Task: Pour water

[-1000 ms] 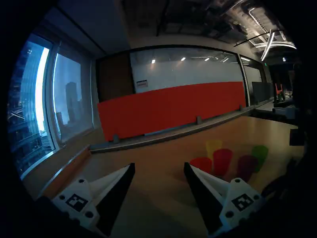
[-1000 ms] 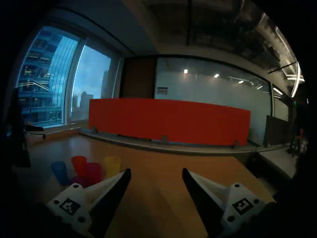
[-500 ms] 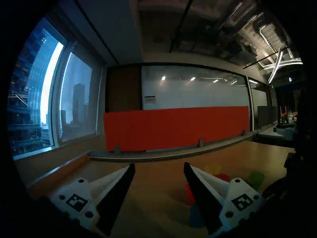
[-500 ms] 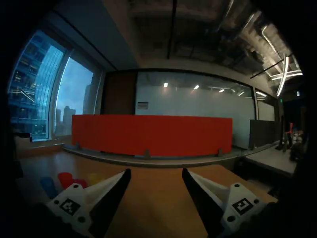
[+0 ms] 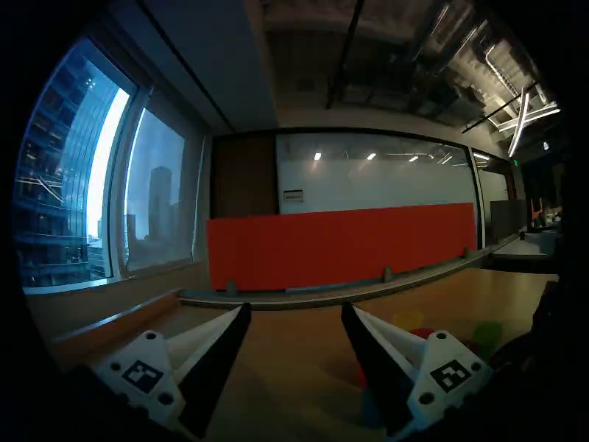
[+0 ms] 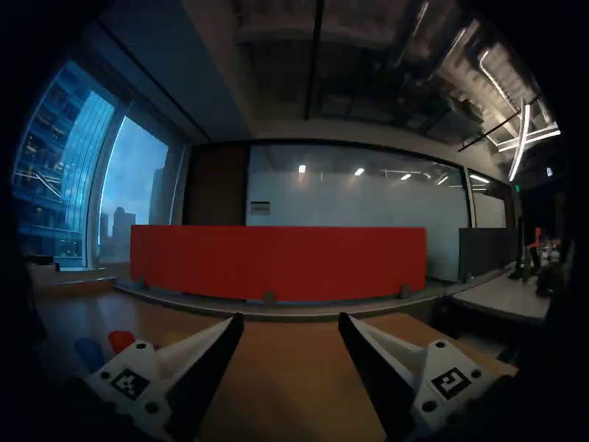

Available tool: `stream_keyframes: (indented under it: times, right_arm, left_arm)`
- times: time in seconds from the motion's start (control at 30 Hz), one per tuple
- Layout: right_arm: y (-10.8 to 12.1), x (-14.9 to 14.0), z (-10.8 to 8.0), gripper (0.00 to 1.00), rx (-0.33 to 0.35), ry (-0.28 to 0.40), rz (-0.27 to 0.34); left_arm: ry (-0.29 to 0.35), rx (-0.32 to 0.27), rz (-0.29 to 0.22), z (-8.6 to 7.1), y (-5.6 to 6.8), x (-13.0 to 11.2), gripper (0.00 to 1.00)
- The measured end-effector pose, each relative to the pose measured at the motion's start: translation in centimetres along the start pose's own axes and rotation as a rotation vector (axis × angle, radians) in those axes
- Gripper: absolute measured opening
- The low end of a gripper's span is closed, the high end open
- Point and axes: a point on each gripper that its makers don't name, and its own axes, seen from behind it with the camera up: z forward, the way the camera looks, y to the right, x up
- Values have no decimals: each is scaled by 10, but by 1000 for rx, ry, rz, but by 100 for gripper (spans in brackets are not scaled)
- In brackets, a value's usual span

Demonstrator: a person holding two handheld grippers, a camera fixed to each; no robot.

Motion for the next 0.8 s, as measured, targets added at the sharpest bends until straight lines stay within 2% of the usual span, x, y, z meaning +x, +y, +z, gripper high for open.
stream_keyframes:
  times: [0.27,0.47,0.8]
  right_arm:
    - [4,-12,-4,100,-4,-30,45]
    - [2,-16,-3,100,-14,-44,29]
    - [-5,-15,-1,100,-13,-50,1]
  left_arm:
    - [-8,40,-15,-3,-6,-16,91]
    - [-8,27,-19,-2,-3,-29,91]
    - [-23,31,-38,2,-10,-55,91]
